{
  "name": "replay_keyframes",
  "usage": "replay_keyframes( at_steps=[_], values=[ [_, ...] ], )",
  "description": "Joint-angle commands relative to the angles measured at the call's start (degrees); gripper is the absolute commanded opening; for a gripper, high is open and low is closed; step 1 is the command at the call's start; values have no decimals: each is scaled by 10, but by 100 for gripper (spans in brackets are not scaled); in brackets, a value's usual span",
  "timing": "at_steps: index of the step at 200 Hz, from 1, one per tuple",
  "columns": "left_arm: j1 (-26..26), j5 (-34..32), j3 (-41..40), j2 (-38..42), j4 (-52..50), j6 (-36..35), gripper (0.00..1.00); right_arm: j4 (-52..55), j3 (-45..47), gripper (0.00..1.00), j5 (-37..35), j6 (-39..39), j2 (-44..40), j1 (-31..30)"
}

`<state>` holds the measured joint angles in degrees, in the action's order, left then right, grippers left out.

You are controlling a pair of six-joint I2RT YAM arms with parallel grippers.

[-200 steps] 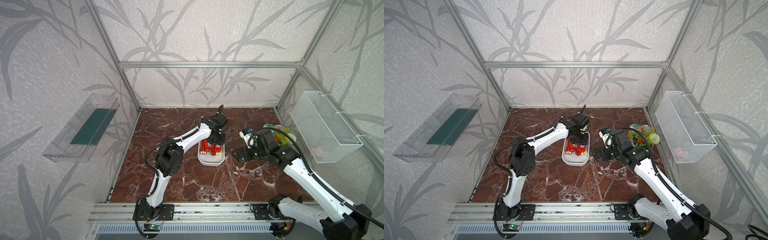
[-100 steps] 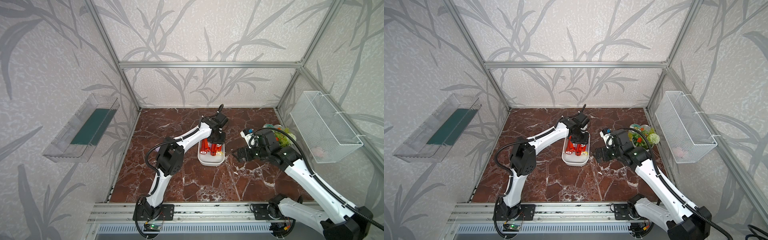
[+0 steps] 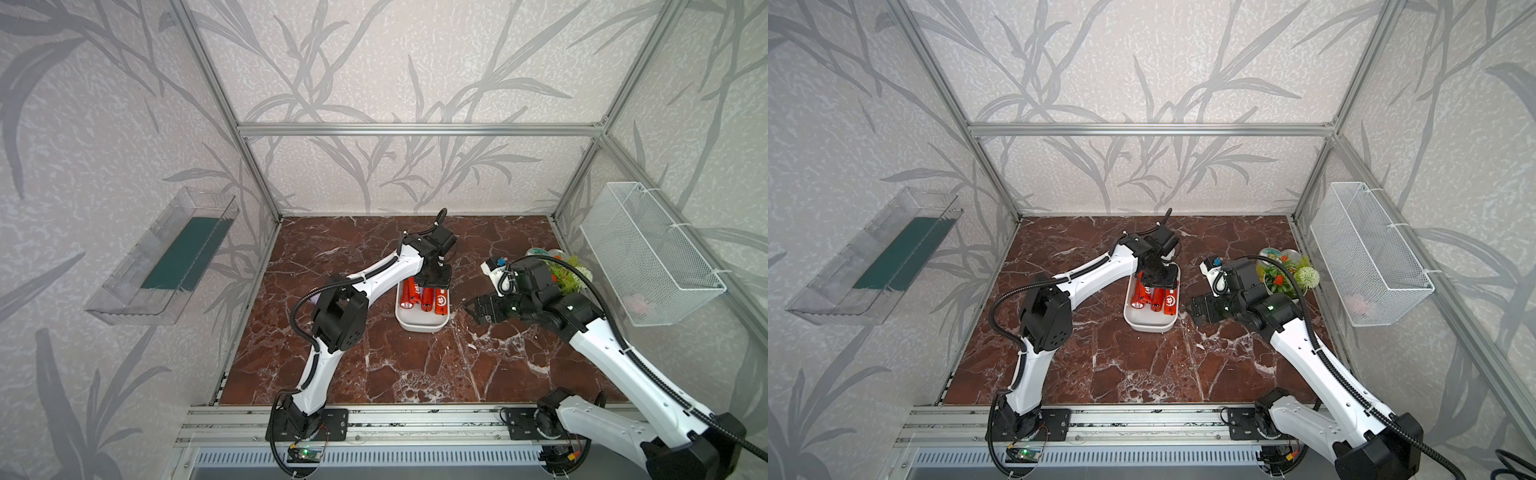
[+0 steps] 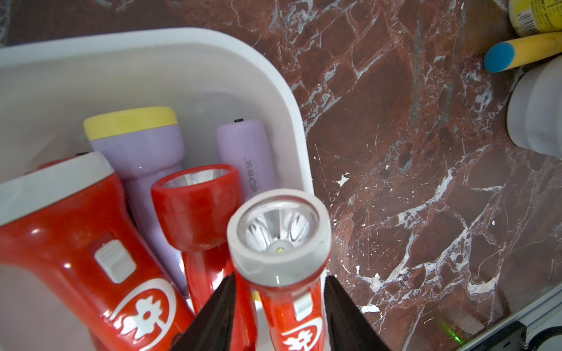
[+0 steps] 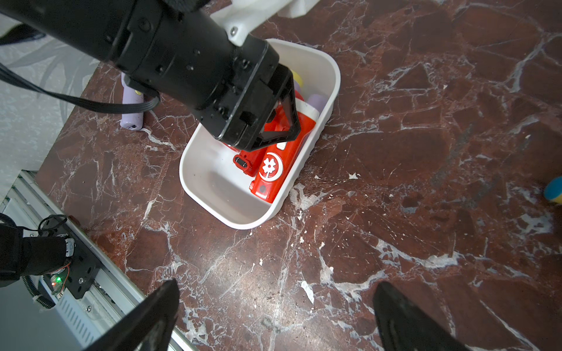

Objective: Put the flashlights into the storage boxes
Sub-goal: Place the flashlight at the storage box.

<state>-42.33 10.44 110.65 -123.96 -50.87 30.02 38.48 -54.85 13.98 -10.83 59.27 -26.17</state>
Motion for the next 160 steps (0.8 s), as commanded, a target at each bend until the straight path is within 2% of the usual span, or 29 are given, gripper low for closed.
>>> replay_keyframes(
  at_steps=[1,35,64,107,160],
  values=[
    [-3,-24,25,38,-24,-6,50,6,1,99,5,7,-5,3],
    [-3,-59,29,86,-55,-24,52,-3,-3,99,23,-2,3,3],
    [-1,-96,-13,137,-66,-30,53,-9,-4,99,46,-9,6,4],
    [29,-143,-141,228,-49,-18,54,-20,-9,99,72,-23,21,-13],
    [128,-139,-343,370,20,1,56,-34,-39,99,48,-36,69,-87]
  ],
)
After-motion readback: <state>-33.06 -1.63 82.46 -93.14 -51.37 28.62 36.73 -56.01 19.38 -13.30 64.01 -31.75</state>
